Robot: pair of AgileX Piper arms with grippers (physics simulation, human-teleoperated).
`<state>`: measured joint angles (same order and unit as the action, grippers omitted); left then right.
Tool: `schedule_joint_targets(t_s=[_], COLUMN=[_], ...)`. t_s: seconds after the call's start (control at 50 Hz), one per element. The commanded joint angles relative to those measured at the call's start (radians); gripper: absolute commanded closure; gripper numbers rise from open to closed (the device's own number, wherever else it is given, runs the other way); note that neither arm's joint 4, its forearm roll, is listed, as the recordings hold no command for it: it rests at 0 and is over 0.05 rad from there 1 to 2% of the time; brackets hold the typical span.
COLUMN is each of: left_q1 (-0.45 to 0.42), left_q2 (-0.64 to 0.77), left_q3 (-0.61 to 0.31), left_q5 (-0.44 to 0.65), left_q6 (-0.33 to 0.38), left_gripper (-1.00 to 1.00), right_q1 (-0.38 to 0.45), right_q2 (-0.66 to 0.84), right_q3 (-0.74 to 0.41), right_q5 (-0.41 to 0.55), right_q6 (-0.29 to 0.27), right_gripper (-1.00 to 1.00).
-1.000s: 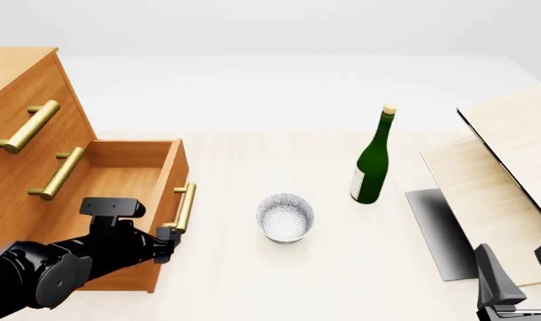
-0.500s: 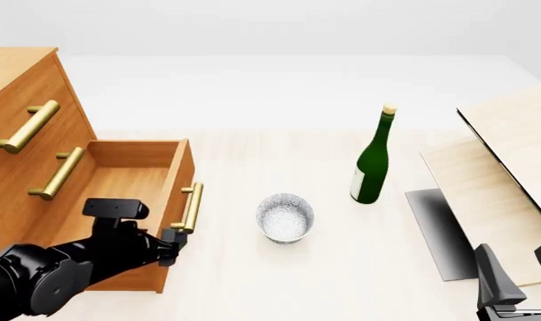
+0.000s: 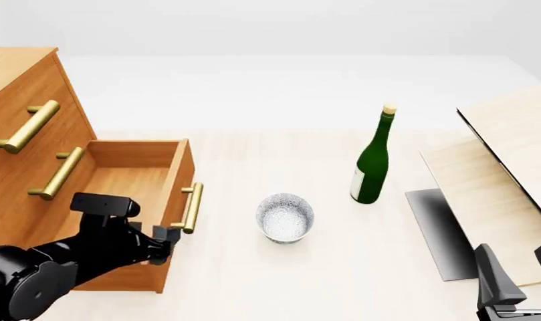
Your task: Put the bowl in the bottom drawer of the cabinet and close it.
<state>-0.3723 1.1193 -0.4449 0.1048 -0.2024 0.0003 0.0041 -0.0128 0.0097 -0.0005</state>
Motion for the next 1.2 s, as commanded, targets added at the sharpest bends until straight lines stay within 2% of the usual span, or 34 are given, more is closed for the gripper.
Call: schedule_joint_targets(t_s=[0.02,0.46,0.66,0.9,1.04,1.2], left_q1=[0.017,0.022,-0.024,-0.037,-0.037,-0.062], left_q2=[-0.098,-0.211,-0.287,-0.32,-0.334,-0.357], left_q3=[-0.019,-0.024,-0.055,-0.077,-0.101,-0.183], left_q5=[0.04,0.115,0.163,0.19,0.212,0.275], left_q6=[0.082,0.092,0.074,0.083,0.079,0.087], left_gripper=[-1.0,-1.0,-1.0,-1.0,-1.0,-1.0], right_q1=[0.0,0.0,0.0,0.0,0.0,0.0], right_q2=[0.0,0.0,0.0,0.0,0.0,0.0], right_q3=[0.0,0.0,0.0,0.0,0.0,0.0], right_q5=[0.0,0.0,0.0,0.0,0.0,0.0], right_q6=[0.0,0.0,0.0,0.0,0.0,0.0], right_gripper=[-1.0,-1.0,-1.0,-1.0,-1.0,-1.0])
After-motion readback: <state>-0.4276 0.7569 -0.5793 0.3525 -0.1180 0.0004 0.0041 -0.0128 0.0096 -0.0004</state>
